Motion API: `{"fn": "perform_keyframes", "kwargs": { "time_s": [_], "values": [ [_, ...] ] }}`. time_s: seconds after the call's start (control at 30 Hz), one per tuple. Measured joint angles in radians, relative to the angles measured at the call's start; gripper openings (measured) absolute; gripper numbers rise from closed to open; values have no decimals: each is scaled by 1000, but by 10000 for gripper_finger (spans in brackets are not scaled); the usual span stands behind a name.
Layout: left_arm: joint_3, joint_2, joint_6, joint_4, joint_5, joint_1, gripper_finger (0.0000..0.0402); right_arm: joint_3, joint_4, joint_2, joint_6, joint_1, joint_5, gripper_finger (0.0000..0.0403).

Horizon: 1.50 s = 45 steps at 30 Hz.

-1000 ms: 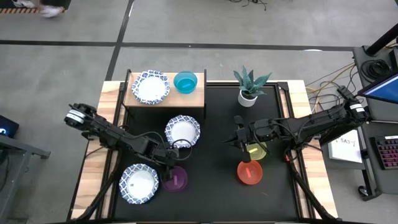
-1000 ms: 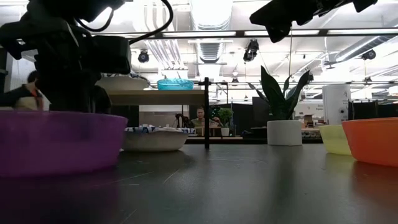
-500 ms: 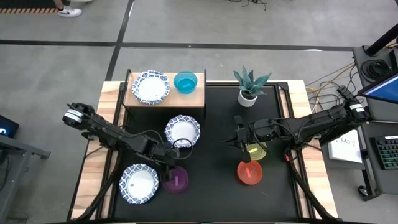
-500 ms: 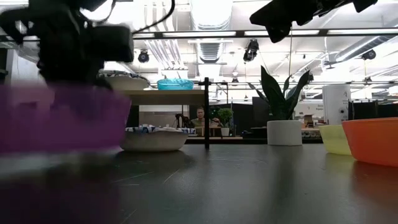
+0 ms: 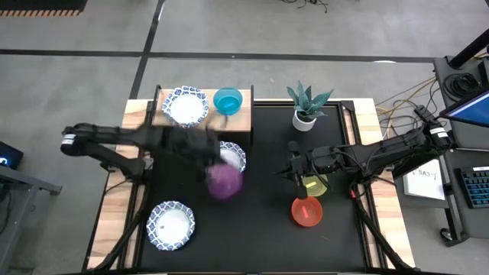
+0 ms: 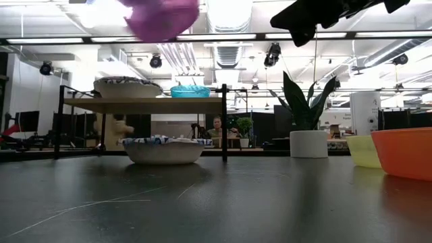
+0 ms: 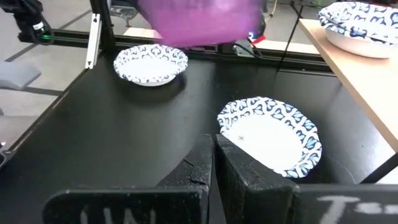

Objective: Place and stack bowls onto a shelf
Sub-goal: Stack the small purple bowl on top of the small blue bowl on the shelf

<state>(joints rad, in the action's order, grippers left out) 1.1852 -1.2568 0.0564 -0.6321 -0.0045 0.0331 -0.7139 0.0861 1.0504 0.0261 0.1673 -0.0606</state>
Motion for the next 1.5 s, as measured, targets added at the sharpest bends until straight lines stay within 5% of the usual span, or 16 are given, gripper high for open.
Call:
{"fn": "perform_keyframes", "kwargs": {
  "time_s": [0.47, 0.63, 0.87, 1.5],
  "values": [
    [430, -229, -310, -137, -65, -616, 0, 0, -3, 0, 2, -2, -20, 9],
    [541, -350, -306, -215, 20, -747, 0, 0, -12, 0, 1, -2, -21, 9],
    [594, -445, -325, -255, 49, -793, 0, 1, -31, 0, -11, -2, -21, 9],
    [580, -454, -325, -251, 50, -792, 0, 2, -28, 0, -6, -2, -21, 9]
  ]
}}
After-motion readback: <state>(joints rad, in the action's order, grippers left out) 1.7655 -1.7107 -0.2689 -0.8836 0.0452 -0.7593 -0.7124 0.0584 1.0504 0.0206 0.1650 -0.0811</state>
